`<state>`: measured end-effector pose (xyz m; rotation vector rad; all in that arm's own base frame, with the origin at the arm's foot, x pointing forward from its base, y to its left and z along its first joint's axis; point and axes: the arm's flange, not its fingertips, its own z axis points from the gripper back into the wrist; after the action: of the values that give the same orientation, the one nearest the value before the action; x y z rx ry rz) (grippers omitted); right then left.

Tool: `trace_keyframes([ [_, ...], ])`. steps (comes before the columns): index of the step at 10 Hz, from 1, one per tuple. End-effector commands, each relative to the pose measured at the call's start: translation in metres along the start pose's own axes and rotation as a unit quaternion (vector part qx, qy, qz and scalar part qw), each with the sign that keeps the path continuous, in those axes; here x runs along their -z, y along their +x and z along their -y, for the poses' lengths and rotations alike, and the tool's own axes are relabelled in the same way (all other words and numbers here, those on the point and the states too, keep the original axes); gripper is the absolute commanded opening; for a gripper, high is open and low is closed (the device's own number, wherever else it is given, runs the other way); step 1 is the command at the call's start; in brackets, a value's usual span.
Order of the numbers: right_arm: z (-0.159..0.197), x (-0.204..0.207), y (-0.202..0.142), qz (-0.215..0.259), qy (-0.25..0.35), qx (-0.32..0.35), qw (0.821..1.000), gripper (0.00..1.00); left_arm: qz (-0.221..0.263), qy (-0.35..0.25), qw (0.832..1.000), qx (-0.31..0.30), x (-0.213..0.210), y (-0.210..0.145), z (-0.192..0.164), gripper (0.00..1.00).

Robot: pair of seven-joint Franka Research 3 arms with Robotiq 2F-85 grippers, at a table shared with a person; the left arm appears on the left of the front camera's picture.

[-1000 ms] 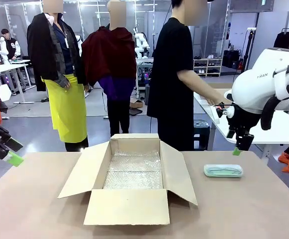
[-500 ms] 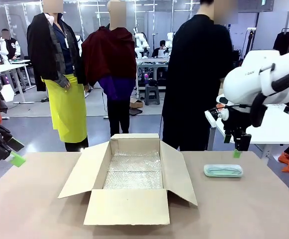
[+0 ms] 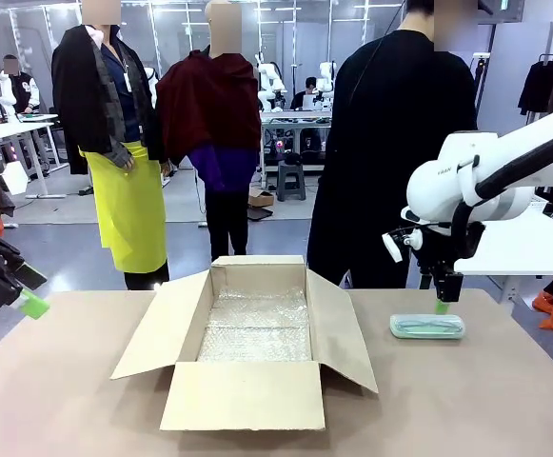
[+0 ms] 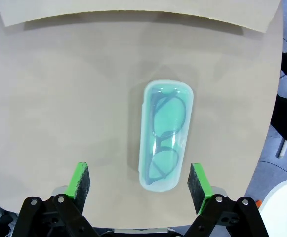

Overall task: Pack the glasses set securely to prepare it for shipping.
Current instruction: Place the Glasses case inside the Package Box.

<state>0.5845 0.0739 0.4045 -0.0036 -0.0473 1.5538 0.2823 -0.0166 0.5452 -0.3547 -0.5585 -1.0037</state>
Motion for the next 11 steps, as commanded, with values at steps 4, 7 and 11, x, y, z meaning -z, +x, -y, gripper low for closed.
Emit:
trace_keyframes([
  [4, 0.024, 0.04, -0.013, -0.004, -0.009, 0.009, 1.0, 1.0, 0.005, -0.007, 1.0, 0.007, -0.001, 0.0, 0.0, 1.0],
  [7, 0.031, 0.063, -0.021, -0.006, -0.005, 0.009, 1.0, 1.0, 0.005, -0.007, 1.0, 0.007, -0.001, 0.0, 0.0, 1.0],
  [11, 0.038, 0.085, -0.02, -0.017, 0.011, 0.006, 1.0, 1.0, 0.005, -0.007, 1.0, 0.007, -0.001, 0.0, 0.0, 1.0],
])
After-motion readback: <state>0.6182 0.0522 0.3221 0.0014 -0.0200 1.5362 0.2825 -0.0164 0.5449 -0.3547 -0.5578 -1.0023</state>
